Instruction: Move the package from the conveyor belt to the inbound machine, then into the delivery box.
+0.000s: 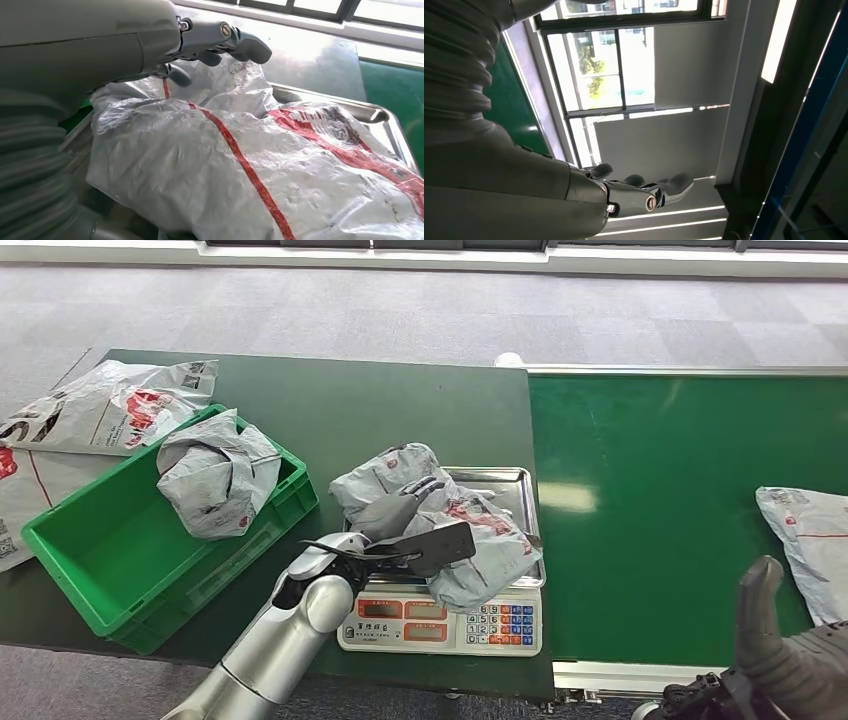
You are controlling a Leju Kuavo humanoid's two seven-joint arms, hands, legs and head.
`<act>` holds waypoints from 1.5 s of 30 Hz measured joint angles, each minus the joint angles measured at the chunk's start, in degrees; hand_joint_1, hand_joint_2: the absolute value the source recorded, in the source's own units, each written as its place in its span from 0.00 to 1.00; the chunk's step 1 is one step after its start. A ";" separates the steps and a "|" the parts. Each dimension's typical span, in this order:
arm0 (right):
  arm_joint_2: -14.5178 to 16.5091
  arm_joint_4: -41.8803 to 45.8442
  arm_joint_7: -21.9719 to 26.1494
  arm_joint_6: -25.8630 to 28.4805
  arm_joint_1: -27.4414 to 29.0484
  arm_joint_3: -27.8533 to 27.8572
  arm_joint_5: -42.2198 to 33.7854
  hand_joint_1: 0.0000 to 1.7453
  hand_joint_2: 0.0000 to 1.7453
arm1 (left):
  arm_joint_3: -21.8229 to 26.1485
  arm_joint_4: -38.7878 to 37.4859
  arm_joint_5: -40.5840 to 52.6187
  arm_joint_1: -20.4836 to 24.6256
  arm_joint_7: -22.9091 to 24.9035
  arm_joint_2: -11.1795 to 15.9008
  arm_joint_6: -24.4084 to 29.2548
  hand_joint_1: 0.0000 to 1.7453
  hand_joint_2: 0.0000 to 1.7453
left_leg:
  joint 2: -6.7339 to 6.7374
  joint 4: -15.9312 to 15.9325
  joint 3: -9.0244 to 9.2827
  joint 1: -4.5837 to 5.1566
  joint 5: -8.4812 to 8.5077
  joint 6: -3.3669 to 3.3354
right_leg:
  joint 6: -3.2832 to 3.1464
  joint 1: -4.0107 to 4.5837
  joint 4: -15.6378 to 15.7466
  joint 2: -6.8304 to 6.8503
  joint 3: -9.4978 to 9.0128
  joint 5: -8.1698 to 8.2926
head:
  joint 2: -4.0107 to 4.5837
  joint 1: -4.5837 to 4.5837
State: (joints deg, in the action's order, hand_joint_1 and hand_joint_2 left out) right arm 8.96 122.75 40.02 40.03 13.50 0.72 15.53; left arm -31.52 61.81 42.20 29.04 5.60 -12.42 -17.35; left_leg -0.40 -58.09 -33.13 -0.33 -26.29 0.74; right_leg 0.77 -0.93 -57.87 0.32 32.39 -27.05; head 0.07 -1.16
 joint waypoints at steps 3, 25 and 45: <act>0.00 0.00 0.00 -0.01 -0.01 0.00 -0.05 0.00 1.00 | 0.00 -0.02 0.48 -0.19 0.02 0.45 -0.48 0.01 1.00 | 0.00 0.00 -0.09 0.00 0.00 0.00 | 0.00 0.00 0.00 0.00 0.09 0.00 | 0.00 0.01; 0.06 0.00 0.00 -0.01 0.37 0.00 0.43 0.00 1.00 | -0.66 -5.58 2.33 -0.78 -2.07 -0.08 4.78 1.00 1.00 | 0.04 0.00 -0.20 0.00 0.00 0.00 | 0.00 -0.01 0.00 -0.04 0.24 0.00 | 0.00 0.01; 0.05 0.00 0.00 -0.01 0.76 0.02 0.31 0.00 1.00 | 0.05 -3.91 -1.90 -1.38 -5.39 -0.08 11.51 1.00 1.00 | 0.05 0.00 -0.23 0.00 0.00 0.00 | -0.01 0.00 -0.01 -0.06 0.25 0.01 | 0.00 0.01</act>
State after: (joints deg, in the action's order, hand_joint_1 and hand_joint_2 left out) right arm 9.01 122.75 40.02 40.02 14.26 0.74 15.84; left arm -31.47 57.90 40.30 27.65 0.20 -12.50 -5.85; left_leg -0.35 -58.09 -33.37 -0.33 -26.29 0.74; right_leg 0.76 -0.92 -57.88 0.26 32.64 -27.05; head 0.07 -1.16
